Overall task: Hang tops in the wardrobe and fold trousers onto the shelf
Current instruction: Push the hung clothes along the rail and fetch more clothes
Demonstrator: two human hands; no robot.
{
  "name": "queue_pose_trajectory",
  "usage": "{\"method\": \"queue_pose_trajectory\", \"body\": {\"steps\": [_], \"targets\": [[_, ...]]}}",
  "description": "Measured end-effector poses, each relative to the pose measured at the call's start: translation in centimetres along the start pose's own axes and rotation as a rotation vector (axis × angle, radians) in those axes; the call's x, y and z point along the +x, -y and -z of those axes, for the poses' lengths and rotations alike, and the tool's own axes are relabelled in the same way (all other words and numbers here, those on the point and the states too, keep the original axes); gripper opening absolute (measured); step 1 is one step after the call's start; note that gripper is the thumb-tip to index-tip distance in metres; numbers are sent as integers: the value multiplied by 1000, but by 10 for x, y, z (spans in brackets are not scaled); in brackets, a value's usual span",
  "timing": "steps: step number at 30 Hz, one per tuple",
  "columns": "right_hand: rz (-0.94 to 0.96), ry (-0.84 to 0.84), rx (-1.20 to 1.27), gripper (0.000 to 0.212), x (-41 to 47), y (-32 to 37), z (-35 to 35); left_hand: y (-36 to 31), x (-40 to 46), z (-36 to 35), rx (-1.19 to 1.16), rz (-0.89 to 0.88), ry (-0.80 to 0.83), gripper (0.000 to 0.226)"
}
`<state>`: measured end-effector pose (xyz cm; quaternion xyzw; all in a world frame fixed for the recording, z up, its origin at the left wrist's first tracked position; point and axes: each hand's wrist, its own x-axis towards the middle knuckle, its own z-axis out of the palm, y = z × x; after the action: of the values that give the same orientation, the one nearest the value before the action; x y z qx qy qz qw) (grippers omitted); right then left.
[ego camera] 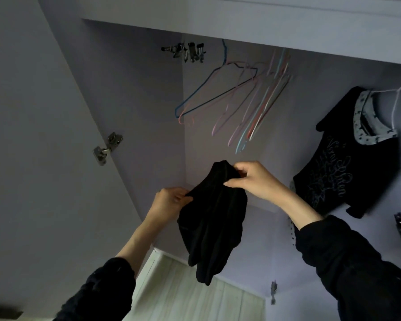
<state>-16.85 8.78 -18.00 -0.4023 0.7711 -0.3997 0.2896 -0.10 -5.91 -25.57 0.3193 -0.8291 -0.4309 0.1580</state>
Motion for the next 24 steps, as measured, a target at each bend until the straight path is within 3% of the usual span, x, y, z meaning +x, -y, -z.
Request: {"method": "queue_pose_trajectory", "body": {"steps": [9,13,15,18,21,24], "targets": [[-210,16,14,18,5,-34,-4,-49,19,20,-201,-33,115,23],[-150,179,22,49,6,-28,-16,-69,28,25,-195,-36,38,17],[-106,197,12,49,6,-25,-24,-78,32,27,-169,-58,36,14],[-23,57,-177,21,8,-23,-42,-87,33,28,-107,-95,18,13],[58,-186,-413,18,12,-21,-47,-89,32,36,-100,-115,-31,13],[33,-366,-389,12,13,-16,-27,-75,31,51,222,-159,13,7]]}}
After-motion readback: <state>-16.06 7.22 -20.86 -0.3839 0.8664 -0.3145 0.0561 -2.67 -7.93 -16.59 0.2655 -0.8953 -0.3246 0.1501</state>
